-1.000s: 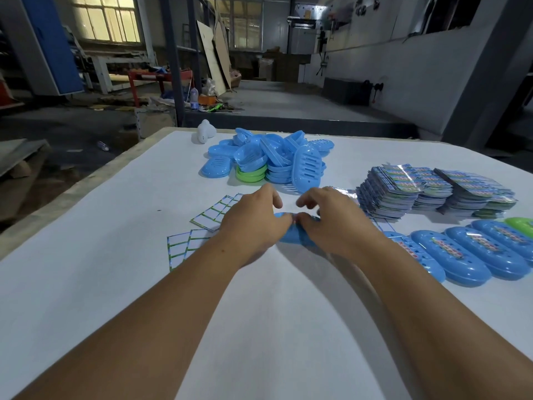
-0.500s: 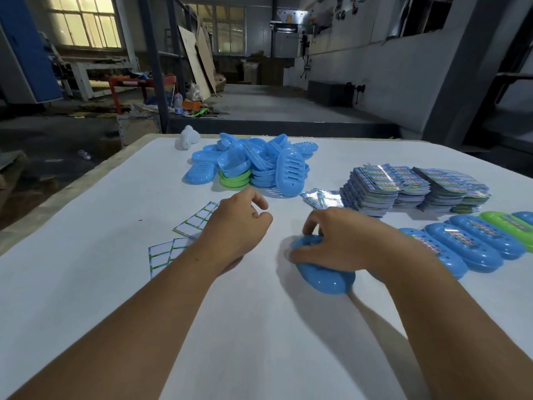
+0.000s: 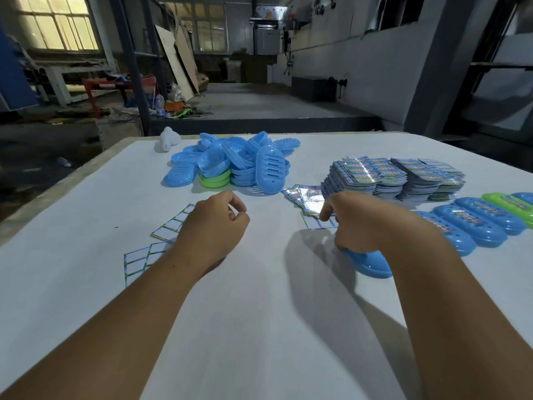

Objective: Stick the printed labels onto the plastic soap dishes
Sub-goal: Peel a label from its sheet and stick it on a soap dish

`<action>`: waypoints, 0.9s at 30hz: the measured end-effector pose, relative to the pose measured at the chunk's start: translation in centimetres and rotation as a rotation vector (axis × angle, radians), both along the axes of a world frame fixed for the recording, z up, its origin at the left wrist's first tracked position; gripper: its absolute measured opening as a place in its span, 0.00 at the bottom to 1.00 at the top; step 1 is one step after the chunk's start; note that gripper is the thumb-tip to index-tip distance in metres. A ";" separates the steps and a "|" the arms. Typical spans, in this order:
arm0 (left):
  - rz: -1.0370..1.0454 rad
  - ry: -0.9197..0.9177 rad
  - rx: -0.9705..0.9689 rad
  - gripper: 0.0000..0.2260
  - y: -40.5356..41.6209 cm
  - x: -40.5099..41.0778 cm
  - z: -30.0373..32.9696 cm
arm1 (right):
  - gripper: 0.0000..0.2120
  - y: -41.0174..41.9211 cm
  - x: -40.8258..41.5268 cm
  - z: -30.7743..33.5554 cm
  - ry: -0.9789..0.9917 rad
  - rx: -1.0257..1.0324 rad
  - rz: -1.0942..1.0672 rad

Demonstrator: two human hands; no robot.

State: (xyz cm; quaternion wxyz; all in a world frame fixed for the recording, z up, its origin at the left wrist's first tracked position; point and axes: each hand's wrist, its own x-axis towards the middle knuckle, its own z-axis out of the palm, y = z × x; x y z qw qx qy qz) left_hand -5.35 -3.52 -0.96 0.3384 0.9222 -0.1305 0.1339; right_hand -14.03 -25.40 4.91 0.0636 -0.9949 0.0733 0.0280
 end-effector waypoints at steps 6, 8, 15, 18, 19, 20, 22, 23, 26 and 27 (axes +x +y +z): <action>0.071 -0.033 -0.039 0.03 -1.1 1.6 -0.5 | 0.21 0.1 0.7 -0.8 -0.068 0.040 0.029; 0.087 -0.045 -0.098 0.03 -2.3 2.7 -0.5 | 0.19 0.5 1.0 -1.2 -0.113 0.065 0.040; 0.122 0.074 -0.375 0.12 -7.0 7.1 0.2 | 0.16 1.1 2.2 -2.1 -0.194 0.147 0.073; 0.149 0.070 -0.386 0.16 -8.0 8.0 -0.3 | 0.16 1.0 2.3 -2.3 -0.224 0.157 0.083; 0.158 0.063 -0.389 0.16 -8.1 8.3 -0.5 | 0.16 0.9 2.4 -2.3 -0.234 0.163 0.085; 0.162 0.061 -0.397 0.15 -8.1 8.5 -0.6 | 0.16 0.9 2.4 -2.4 -0.242 0.170 0.085; 0.152 0.065 -0.430 0.15 -7.9 8.7 -0.6 | 0.15 0.9 2.7 -2.6 -0.255 0.186 0.080; 0.141 0.071 -0.454 0.14 -7.7 8.7 -0.5 | 0.15 0.9 2.8 -2.7 -0.264 0.192 0.076; 0.098 0.087 -0.509 0.11 -7.1 8.0 -0.2 | 0.13 0.9 3.3 -3.0 -0.305 0.206 0.065; 0.078 0.091 -0.502 0.10 -6.8 7.6 0.1 | 0.12 0.9 3.4 -3.0 -0.325 0.215 0.060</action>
